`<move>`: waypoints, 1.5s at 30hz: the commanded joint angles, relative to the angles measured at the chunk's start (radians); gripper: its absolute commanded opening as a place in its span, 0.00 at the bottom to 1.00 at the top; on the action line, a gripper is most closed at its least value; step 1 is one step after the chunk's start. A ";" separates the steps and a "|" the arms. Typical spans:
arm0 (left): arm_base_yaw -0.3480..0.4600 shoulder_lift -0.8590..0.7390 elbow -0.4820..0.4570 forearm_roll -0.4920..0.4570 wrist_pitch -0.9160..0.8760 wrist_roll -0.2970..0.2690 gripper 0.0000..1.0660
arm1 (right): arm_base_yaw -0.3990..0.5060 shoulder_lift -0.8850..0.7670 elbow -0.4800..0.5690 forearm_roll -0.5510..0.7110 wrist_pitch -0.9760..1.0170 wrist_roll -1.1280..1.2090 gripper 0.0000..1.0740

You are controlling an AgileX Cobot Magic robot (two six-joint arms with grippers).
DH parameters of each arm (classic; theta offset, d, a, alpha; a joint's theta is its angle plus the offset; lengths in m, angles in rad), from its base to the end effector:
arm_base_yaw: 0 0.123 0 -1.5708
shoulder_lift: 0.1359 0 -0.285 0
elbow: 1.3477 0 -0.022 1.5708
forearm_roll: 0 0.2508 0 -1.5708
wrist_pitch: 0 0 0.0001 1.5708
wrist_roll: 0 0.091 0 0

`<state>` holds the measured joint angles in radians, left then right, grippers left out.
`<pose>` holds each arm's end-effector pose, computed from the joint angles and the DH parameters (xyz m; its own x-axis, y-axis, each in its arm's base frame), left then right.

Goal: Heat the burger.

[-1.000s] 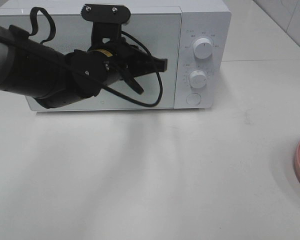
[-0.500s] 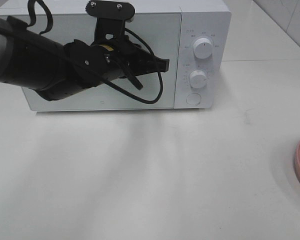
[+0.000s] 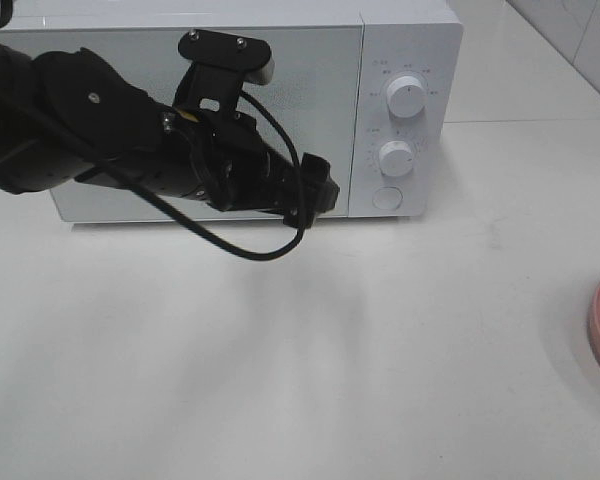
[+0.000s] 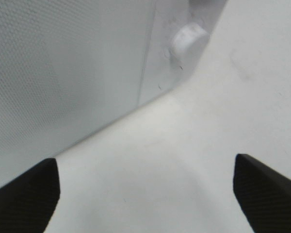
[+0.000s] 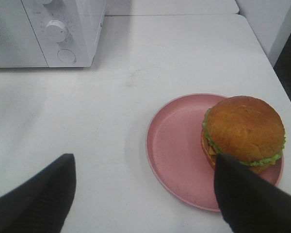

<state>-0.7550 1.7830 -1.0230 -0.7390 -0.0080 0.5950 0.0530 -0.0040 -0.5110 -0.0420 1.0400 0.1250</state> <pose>0.2760 -0.2591 0.1955 -0.5437 0.3146 -0.7781 0.6105 0.7844 -0.1095 -0.0058 -0.0036 0.2821 -0.4228 0.0812 -0.9026 0.0237 0.9966 0.0785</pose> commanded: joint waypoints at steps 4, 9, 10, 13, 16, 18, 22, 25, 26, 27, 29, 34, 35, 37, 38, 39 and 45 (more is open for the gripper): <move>0.001 -0.070 0.030 0.066 0.208 0.003 0.93 | -0.005 -0.026 0.001 -0.002 0.002 -0.007 0.70; 0.012 -0.123 0.030 0.192 0.434 -0.001 0.93 | -0.005 -0.026 0.001 -0.002 0.002 -0.007 0.70; 0.012 -0.123 0.030 0.192 0.434 -0.001 0.93 | -0.005 -0.026 0.001 -0.002 0.002 -0.007 0.70; 0.053 -0.155 0.030 0.211 0.582 -0.095 0.93 | -0.005 -0.026 0.001 -0.002 0.002 -0.007 0.70; 0.119 -0.176 0.030 0.222 0.701 -0.199 0.93 | -0.005 -0.026 0.001 -0.002 0.002 -0.007 0.70; 0.162 -0.194 0.030 0.226 0.790 -0.220 0.93 | -0.005 -0.026 0.001 -0.002 0.002 -0.007 0.70; 0.252 -0.236 0.030 0.244 0.924 -0.230 0.93 | -0.005 -0.026 0.001 -0.002 0.002 -0.007 0.70; 0.323 -0.284 0.037 0.282 0.979 -0.279 0.92 | -0.005 -0.026 0.001 -0.002 0.002 -0.007 0.70; 0.323 -0.284 0.037 0.282 0.979 -0.279 0.92 | -0.005 -0.026 0.001 -0.002 0.002 -0.007 0.70; 0.372 -0.322 0.050 0.327 0.986 -0.322 0.92 | -0.005 -0.026 0.001 -0.002 0.002 -0.007 0.70; 0.400 -0.347 0.062 0.356 0.987 -0.350 0.92 | -0.005 -0.026 0.001 -0.002 0.002 -0.007 0.70; 0.576 -0.526 0.156 0.483 1.033 -0.468 0.92 | -0.005 -0.026 0.001 -0.002 0.002 -0.007 0.70; 0.576 -0.526 0.156 0.483 1.033 -0.468 0.92 | -0.005 -0.026 0.001 -0.002 0.002 -0.007 0.70; 0.599 -0.553 0.169 0.492 1.044 -0.472 0.92 | -0.005 -0.026 0.001 -0.002 0.002 -0.007 0.70; 0.635 -0.607 0.189 0.501 1.068 -0.473 0.92 | -0.005 -0.026 0.001 -0.002 0.002 -0.007 0.70; 0.652 -0.630 0.199 0.505 1.080 -0.469 0.92 | -0.005 -0.026 0.001 -0.002 0.002 -0.007 0.70; 0.699 -0.799 0.295 0.557 1.107 -0.466 0.92 | -0.005 -0.026 0.001 -0.002 0.002 -0.007 0.70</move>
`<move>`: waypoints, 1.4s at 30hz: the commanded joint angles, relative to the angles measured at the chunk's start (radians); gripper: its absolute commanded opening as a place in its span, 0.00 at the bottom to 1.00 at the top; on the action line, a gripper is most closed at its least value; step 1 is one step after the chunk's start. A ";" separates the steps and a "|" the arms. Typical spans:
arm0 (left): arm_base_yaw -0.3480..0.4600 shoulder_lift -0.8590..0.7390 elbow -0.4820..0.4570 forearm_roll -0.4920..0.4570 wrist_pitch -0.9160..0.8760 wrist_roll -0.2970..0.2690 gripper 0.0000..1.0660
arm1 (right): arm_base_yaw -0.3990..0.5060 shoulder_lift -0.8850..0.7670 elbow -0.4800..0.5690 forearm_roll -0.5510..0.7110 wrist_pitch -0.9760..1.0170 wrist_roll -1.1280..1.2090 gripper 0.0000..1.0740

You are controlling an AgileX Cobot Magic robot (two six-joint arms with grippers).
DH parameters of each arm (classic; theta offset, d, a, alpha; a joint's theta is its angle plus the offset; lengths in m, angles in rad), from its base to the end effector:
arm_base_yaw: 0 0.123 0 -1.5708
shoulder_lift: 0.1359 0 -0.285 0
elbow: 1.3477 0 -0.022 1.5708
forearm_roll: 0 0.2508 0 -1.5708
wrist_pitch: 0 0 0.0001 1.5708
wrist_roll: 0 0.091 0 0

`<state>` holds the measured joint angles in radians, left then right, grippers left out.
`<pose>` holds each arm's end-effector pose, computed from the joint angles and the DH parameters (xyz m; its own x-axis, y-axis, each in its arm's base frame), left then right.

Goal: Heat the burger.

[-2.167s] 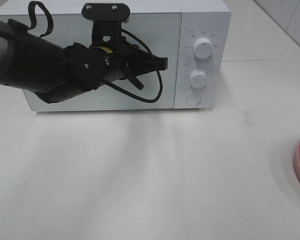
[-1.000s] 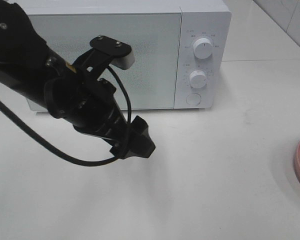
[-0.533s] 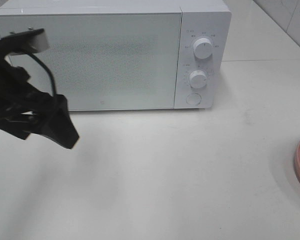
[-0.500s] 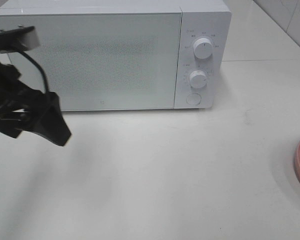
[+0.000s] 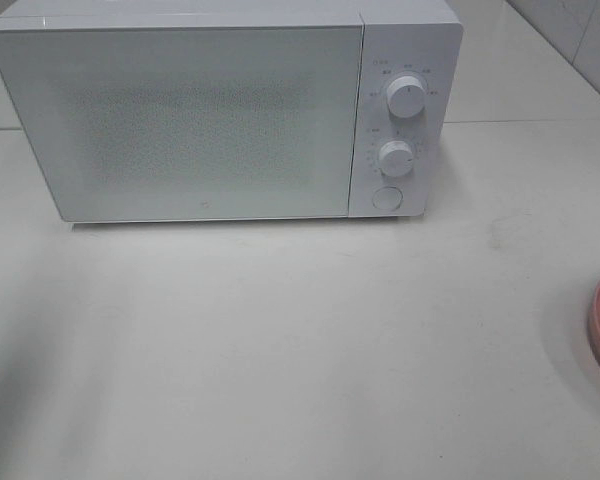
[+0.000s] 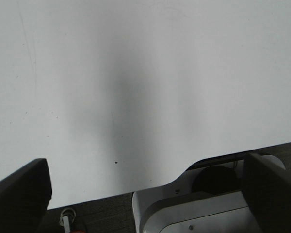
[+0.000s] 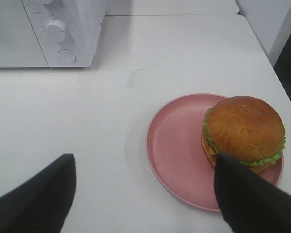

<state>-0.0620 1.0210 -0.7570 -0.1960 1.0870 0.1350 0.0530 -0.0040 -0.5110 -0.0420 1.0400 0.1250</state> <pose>0.1625 -0.0258 0.2762 -0.9432 0.1009 -0.3166 0.1549 0.9764 -0.1505 -0.0058 -0.0036 0.2821 -0.4228 0.0812 -0.9026 0.0237 0.9966 0.0785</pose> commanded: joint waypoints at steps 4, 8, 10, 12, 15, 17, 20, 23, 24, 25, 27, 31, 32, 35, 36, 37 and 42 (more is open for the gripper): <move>0.006 -0.153 0.112 0.027 0.012 -0.006 0.92 | -0.005 -0.026 0.001 -0.002 0.002 -0.007 0.70; 0.006 -0.263 0.197 0.033 0.006 -0.006 0.92 | -0.005 -0.026 0.001 -0.002 0.002 -0.007 0.70; 0.006 -0.290 0.213 0.040 0.002 -0.006 0.92 | -0.005 -0.026 0.001 -0.002 0.002 -0.007 0.70; 0.006 -0.387 0.253 0.062 -0.044 -0.016 0.92 | -0.005 -0.026 0.001 -0.002 0.002 -0.007 0.70; 0.006 -0.429 0.253 0.062 -0.044 -0.022 0.92 | -0.005 -0.026 0.001 -0.002 0.002 -0.007 0.70; 0.006 -0.497 0.253 0.061 -0.044 -0.022 0.92 | -0.005 -0.026 0.001 -0.002 0.002 -0.007 0.70; 0.006 -0.569 0.253 0.058 -0.044 -0.022 0.92 | -0.005 -0.026 0.001 -0.002 0.002 -0.007 0.70; 0.006 -0.641 0.253 0.045 -0.044 -0.022 0.92 | -0.005 -0.026 0.001 -0.002 0.002 -0.007 0.70; 0.006 -0.641 0.253 0.045 -0.044 -0.022 0.92 | -0.005 -0.026 0.001 -0.002 0.002 -0.007 0.70; 0.006 -0.694 0.253 0.025 -0.046 -0.022 0.92 | -0.005 -0.026 0.001 -0.002 0.002 -0.007 0.70; 0.006 -0.721 0.253 0.022 -0.046 -0.022 0.92 | -0.005 -0.026 0.001 -0.002 0.002 -0.007 0.70; 0.019 -0.851 0.253 0.022 -0.047 -0.022 0.92 | -0.005 -0.026 0.001 -0.002 0.002 -0.007 0.70; 0.033 -0.882 0.253 0.023 -0.047 -0.022 0.92 | -0.005 -0.026 0.001 -0.002 0.002 -0.007 0.70; 0.074 -0.942 0.253 0.023 -0.048 -0.022 0.92 | -0.005 -0.026 0.001 -0.002 0.002 -0.007 0.70; 0.092 -0.965 0.253 0.023 -0.048 -0.022 0.92 | -0.005 -0.026 0.001 -0.002 0.002 -0.007 0.70; 0.123 -1.017 0.253 0.023 -0.048 -0.022 0.92 | -0.005 -0.026 0.001 -0.002 0.002 -0.007 0.70; 0.126 -1.047 0.253 0.022 -0.049 -0.021 0.92 | -0.005 -0.026 0.001 -0.002 0.002 -0.007 0.70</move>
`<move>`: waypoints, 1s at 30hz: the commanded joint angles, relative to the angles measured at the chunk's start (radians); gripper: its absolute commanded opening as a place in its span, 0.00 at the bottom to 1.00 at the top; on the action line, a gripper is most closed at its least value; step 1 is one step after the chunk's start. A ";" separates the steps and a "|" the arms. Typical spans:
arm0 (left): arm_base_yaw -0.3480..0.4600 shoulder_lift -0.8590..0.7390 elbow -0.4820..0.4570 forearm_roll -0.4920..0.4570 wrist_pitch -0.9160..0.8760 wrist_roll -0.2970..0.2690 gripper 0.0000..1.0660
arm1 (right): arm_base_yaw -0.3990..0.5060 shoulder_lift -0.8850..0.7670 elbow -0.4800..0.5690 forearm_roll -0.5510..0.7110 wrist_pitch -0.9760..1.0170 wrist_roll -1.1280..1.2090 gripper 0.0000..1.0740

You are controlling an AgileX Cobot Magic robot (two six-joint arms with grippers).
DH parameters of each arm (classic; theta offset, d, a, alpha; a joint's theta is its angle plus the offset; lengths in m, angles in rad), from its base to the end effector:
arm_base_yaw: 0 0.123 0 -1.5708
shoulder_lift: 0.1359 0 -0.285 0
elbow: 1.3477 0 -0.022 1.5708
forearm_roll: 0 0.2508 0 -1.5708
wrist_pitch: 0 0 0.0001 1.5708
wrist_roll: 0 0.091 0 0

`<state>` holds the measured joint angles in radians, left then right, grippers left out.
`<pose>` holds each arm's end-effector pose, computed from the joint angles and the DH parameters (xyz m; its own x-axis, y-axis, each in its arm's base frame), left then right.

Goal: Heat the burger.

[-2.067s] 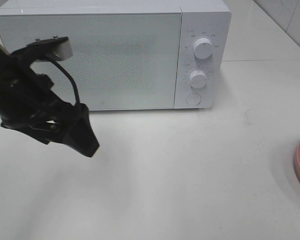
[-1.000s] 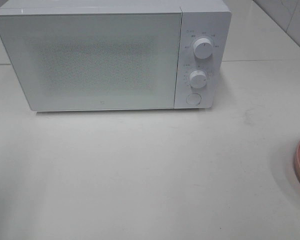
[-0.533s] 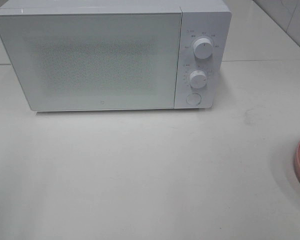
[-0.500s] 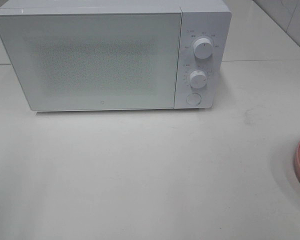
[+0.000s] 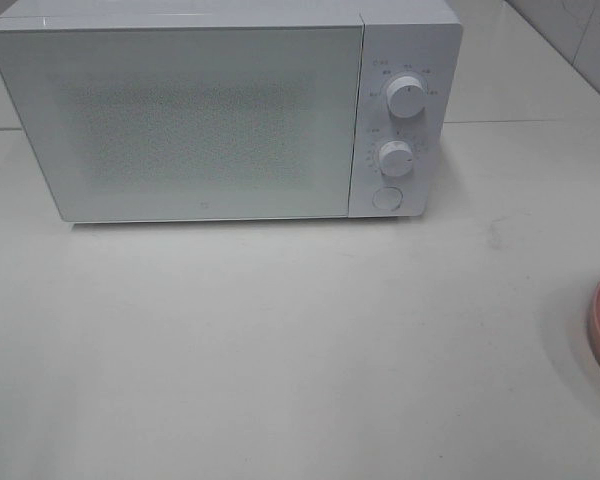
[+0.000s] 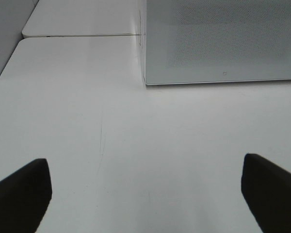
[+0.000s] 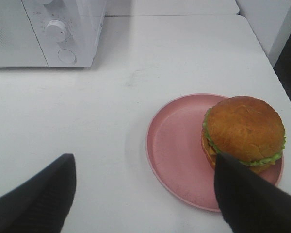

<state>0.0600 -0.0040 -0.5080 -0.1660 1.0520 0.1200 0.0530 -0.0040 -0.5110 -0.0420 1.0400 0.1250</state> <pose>-0.0059 -0.0134 0.2811 -0.4284 0.0111 -0.9035 0.0858 0.9959 -0.0285 -0.0058 -0.0036 0.2821 -0.4228 0.0812 -0.9026 0.0237 0.9966 0.0785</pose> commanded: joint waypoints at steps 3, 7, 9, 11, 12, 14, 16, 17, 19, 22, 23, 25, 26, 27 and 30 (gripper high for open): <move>0.004 -0.025 0.005 -0.007 -0.013 -0.006 0.92 | -0.005 -0.025 0.001 -0.002 0.002 -0.007 0.70; 0.004 -0.024 0.005 -0.007 -0.013 -0.007 0.92 | -0.005 -0.022 0.001 -0.002 0.002 -0.007 0.70; 0.004 -0.024 0.005 -0.007 -0.013 -0.007 0.92 | -0.005 -0.022 0.001 -0.002 0.002 -0.007 0.70; 0.004 -0.023 0.005 -0.007 -0.013 -0.007 0.92 | -0.005 -0.022 0.001 -0.002 0.002 -0.007 0.70; 0.004 -0.021 0.005 -0.007 -0.012 -0.007 0.92 | -0.005 -0.021 0.001 -0.002 0.002 -0.007 0.70; 0.004 -0.020 0.005 -0.007 -0.012 -0.007 0.92 | -0.005 -0.020 0.001 -0.002 0.002 -0.007 0.70; 0.004 -0.020 0.005 -0.007 -0.012 -0.007 0.92 | -0.005 -0.020 0.001 -0.002 0.002 -0.007 0.70; 0.004 -0.020 0.005 -0.007 -0.012 -0.007 0.92 | -0.005 -0.020 0.001 -0.002 0.002 -0.007 0.70; 0.004 -0.020 0.005 -0.007 -0.012 -0.007 0.92 | -0.005 -0.020 0.001 -0.002 0.002 -0.007 0.70; 0.004 -0.020 0.005 -0.007 -0.012 -0.007 0.92 | -0.005 -0.020 0.001 -0.002 0.002 -0.007 0.70; 0.004 -0.020 0.005 -0.007 -0.012 -0.007 0.92 | -0.005 -0.020 0.001 -0.002 0.002 -0.007 0.70; 0.004 -0.020 0.005 -0.007 -0.012 -0.007 0.92 | -0.005 -0.020 0.001 -0.002 0.002 -0.007 0.70; 0.004 -0.020 0.005 -0.007 -0.012 -0.007 0.92 | -0.005 -0.020 0.001 -0.002 0.002 -0.007 0.70; 0.004 -0.020 0.005 -0.007 -0.012 -0.007 0.92 | -0.005 -0.020 0.001 -0.002 0.002 -0.007 0.70; 0.004 -0.020 0.005 -0.007 -0.012 -0.007 0.92 | -0.005 -0.020 0.001 -0.002 0.002 -0.007 0.70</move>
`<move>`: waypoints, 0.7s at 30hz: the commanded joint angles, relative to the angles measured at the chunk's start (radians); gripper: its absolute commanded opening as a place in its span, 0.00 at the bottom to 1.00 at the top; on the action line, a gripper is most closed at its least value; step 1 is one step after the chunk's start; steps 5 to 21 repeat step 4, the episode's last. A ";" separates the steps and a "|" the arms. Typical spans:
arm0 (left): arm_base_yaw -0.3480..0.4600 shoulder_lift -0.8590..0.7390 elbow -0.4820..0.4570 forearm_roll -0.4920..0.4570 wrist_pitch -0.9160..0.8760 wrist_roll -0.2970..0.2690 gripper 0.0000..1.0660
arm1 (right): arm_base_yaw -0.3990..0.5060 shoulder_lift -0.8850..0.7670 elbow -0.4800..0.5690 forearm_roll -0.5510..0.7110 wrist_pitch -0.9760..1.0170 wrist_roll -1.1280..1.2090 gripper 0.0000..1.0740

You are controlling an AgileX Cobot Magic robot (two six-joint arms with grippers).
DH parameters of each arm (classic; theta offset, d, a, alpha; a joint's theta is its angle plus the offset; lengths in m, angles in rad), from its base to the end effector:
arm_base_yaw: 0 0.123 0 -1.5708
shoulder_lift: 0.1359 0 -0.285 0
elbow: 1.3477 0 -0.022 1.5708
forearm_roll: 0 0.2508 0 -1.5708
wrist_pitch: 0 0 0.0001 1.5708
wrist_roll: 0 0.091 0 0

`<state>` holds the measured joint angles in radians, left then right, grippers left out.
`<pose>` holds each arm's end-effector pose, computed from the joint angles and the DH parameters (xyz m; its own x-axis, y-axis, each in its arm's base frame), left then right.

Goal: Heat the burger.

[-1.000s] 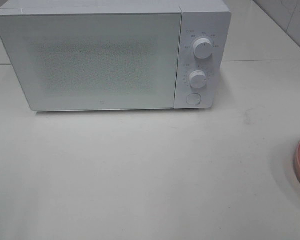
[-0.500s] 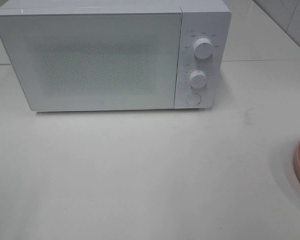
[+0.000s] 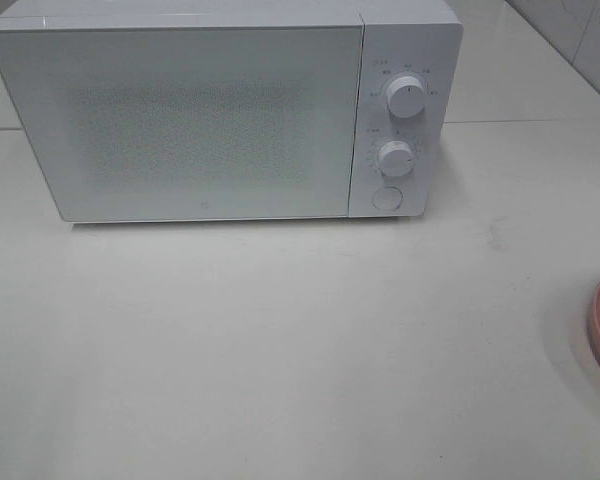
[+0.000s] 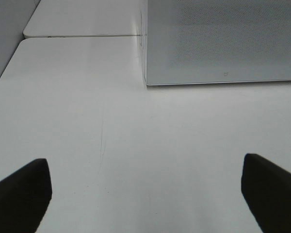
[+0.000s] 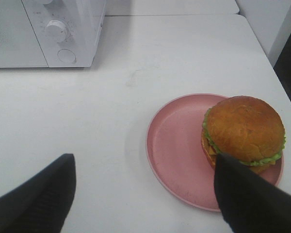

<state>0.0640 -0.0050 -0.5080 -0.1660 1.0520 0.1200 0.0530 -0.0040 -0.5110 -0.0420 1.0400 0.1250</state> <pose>-0.0060 -0.0135 0.2811 -0.4276 0.0094 -0.9039 0.0818 0.9962 -0.0284 -0.0058 -0.0036 0.2821 -0.4228 0.0812 -0.9026 0.0237 0.9966 0.0785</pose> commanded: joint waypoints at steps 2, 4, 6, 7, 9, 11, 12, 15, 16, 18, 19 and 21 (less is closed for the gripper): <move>0.000 -0.019 0.005 -0.007 -0.012 -0.007 0.92 | -0.005 -0.020 0.001 -0.002 0.002 -0.007 0.70; 0.000 -0.019 0.005 -0.007 -0.012 -0.007 0.92 | -0.005 -0.020 0.001 -0.002 0.002 -0.007 0.70; 0.000 -0.019 0.005 -0.007 -0.012 -0.007 0.92 | -0.005 -0.020 0.001 -0.002 0.002 -0.007 0.70; 0.000 -0.019 0.005 -0.007 -0.012 -0.007 0.92 | -0.005 -0.020 0.001 -0.002 0.002 -0.007 0.70; 0.000 -0.019 0.005 -0.007 -0.012 -0.007 0.92 | -0.005 -0.020 0.001 -0.002 0.002 -0.007 0.70; 0.000 -0.019 0.005 -0.007 -0.012 -0.007 0.92 | -0.005 -0.020 0.001 -0.002 0.002 -0.007 0.70; 0.000 -0.019 0.005 -0.007 -0.012 -0.007 0.92 | -0.005 -0.020 0.001 -0.002 0.002 -0.007 0.70; 0.000 -0.019 0.005 -0.007 -0.012 -0.007 0.92 | -0.005 -0.020 0.001 -0.002 0.002 -0.007 0.70; 0.000 -0.019 0.005 -0.007 -0.012 -0.007 0.92 | -0.005 -0.020 0.001 -0.002 0.002 -0.007 0.70; 0.000 -0.019 0.005 -0.007 -0.012 -0.007 0.92 | -0.005 -0.020 0.001 -0.002 0.002 -0.007 0.70; 0.000 -0.019 0.005 -0.007 -0.012 -0.007 0.92 | -0.005 -0.020 0.001 -0.002 0.002 -0.007 0.70; 0.000 -0.019 0.005 -0.007 -0.012 -0.007 0.92 | -0.005 -0.020 0.001 -0.002 0.002 -0.007 0.70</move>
